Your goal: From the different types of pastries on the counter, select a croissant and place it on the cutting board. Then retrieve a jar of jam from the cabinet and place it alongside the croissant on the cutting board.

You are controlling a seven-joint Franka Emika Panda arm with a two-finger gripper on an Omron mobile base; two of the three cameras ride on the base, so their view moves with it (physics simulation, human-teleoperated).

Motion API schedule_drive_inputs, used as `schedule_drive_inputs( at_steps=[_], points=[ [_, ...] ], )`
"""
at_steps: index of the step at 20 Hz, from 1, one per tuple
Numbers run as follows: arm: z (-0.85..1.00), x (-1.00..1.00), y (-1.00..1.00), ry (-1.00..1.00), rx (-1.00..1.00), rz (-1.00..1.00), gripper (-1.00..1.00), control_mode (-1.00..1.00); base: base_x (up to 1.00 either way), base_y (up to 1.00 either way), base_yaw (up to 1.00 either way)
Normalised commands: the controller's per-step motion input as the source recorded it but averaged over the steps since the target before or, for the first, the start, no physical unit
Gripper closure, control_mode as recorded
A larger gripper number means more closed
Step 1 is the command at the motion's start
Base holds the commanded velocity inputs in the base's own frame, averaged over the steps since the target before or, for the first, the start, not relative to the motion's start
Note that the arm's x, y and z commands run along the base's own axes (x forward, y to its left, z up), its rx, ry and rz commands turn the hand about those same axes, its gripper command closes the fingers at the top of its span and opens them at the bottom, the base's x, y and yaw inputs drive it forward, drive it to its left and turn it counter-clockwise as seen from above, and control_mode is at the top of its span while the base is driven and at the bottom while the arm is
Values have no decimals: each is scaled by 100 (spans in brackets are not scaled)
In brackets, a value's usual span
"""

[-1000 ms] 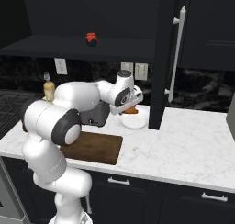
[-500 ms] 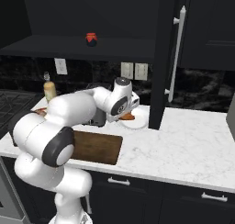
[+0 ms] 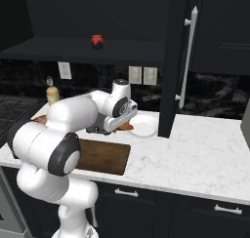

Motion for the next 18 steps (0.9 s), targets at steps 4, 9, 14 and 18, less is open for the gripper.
schedule_drive_inputs(
  at_steps=[4,9,14,18],
  points=[
    [-28,-83,0,1,1,5,100,-100,0,0,0],
    [-47,-79,19,0,1,1,100,-100,0,0,0],
    [-32,-7,32,-3,-7,1,100,-100,0,0,0],
    [-47,0,5,0,0,1,100,-100,0,0,0]
  ],
)
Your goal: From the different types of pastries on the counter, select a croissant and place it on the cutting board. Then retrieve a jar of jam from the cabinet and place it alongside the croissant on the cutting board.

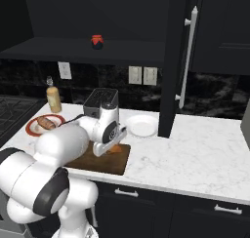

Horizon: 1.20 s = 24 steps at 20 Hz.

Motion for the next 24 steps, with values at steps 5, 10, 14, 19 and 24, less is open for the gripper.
schedule_drive_inputs(
  at_steps=[5,10,14,19,24],
  points=[
    [-19,5,0,-1,0,0,100,-100,0,0,0],
    [-8,13,0,0,0,0,100,-100,0,0,0],
    [-17,26,0,-1,0,0,100,-100,0,0,0],
    [-24,14,0,0,0,0,-100,-100,0,0,0],
    [-18,-12,0,0,0,0,-100,-100,0,0,0]
  ],
)
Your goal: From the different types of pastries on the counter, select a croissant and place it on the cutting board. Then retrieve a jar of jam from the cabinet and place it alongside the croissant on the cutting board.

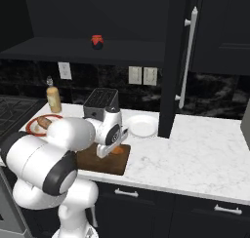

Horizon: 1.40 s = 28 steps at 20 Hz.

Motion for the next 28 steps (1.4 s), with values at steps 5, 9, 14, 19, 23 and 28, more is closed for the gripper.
schedule_drive_inputs(
  at_steps=[5,9,14,19,23,28],
  points=[
    [5,-64,0,-2,1,-4,-100,-100,0,0,0],
    [38,-28,-1,-6,0,-5,-100,-100,0,0,0],
    [32,10,0,-11,-5,0,-100,-100,0,0,0],
    [-19,25,10,-15,-12,0,-100,-100,0,0,0],
    [-18,12,-6,-12,-7,0,-100,-100,0,0,0],
    [47,25,-23,-11,-1,-2,-100,-100,0,0,0]
  ],
)
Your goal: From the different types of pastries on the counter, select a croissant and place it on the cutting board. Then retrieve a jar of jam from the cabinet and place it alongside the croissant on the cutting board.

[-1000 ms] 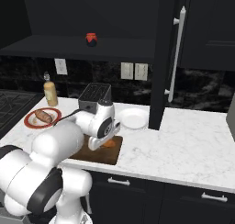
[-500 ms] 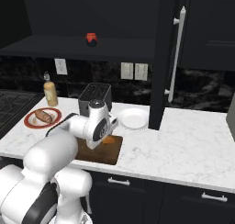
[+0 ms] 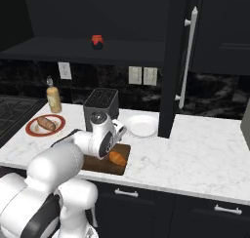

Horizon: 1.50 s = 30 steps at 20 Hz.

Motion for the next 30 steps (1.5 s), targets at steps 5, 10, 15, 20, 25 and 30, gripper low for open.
schedule_drive_inputs(
  at_steps=[5,10,15,20,25,30],
  points=[
    [100,0,-31,-22,-8,-8,-100,-100,0,0,0],
    [100,-6,-31,-9,0,-2,-100,-100,0,0,0],
    [100,-27,-39,-5,2,-3,-100,-100,0,0,0],
    [100,-52,-32,-6,6,-5,-100,-100,0,0,0],
    [98,-72,0,-11,4,-4,-100,-100,0,0,0],
    [28,-96,60,-33,-8,0,-100,-100,0,0,0]
  ],
)
